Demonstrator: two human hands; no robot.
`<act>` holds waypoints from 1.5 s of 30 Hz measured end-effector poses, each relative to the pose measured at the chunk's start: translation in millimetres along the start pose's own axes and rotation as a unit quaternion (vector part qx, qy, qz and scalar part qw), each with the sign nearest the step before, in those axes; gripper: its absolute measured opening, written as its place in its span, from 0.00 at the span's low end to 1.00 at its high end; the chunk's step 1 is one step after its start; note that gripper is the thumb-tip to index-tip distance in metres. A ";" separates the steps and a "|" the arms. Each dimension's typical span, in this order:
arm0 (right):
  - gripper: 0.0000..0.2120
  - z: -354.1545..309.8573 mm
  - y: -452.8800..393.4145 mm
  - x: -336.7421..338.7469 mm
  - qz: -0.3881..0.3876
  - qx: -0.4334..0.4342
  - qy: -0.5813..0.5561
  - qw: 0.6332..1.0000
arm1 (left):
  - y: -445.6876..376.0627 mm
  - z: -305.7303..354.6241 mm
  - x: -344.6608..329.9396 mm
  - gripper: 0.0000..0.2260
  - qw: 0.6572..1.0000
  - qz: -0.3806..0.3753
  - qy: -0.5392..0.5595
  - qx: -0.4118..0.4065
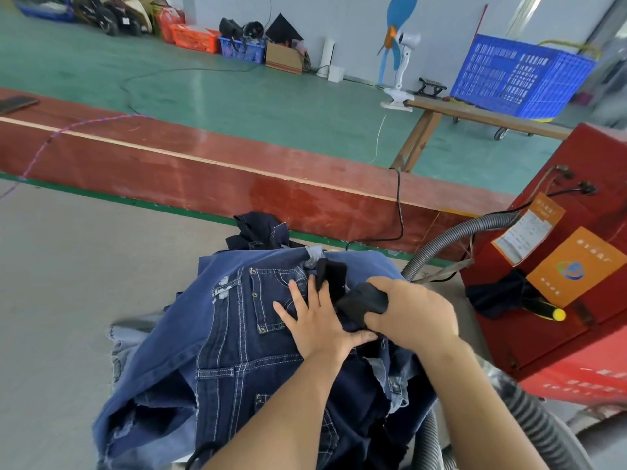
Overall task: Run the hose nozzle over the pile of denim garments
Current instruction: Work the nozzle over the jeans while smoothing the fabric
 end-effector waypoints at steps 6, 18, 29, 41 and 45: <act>0.19 10.6 14.7 -0.1 -0.055 -0.007 0.021 0.998 | 0.7 1.5 1.2 0.50 1.000 0.020 0.016 -0.002; 0.19 -3.0 -1.5 5.4 0.039 0.002 -0.013 0.999 | -0.3 0.6 0.7 0.55 1.000 0.012 0.014 0.006; 0.19 6.7 8.3 -2.8 -0.060 -0.010 0.008 0.998 | 1.1 1.3 1.5 0.52 1.000 0.011 0.008 0.005; 0.19 43.9 19.0 42.1 0.118 -0.095 -0.161 0.975 | 1.2 0.5 9.0 0.48 0.997 0.016 0.073 -0.014; 0.19 57.5 27.4 47.7 0.163 -0.141 -0.184 0.959 | 1.1 -0.8 27.4 0.20 0.980 0.090 0.175 0.010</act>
Point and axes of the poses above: each hand's wrist, its own y-axis away from the middle knuckle, its own x-axis out of the back of the hand, z = x × y, the point moved 5 cm from there along -y, towards the middle knuckle, and after that the axes turned 7 degrees about -z, right-handed, at the moved point
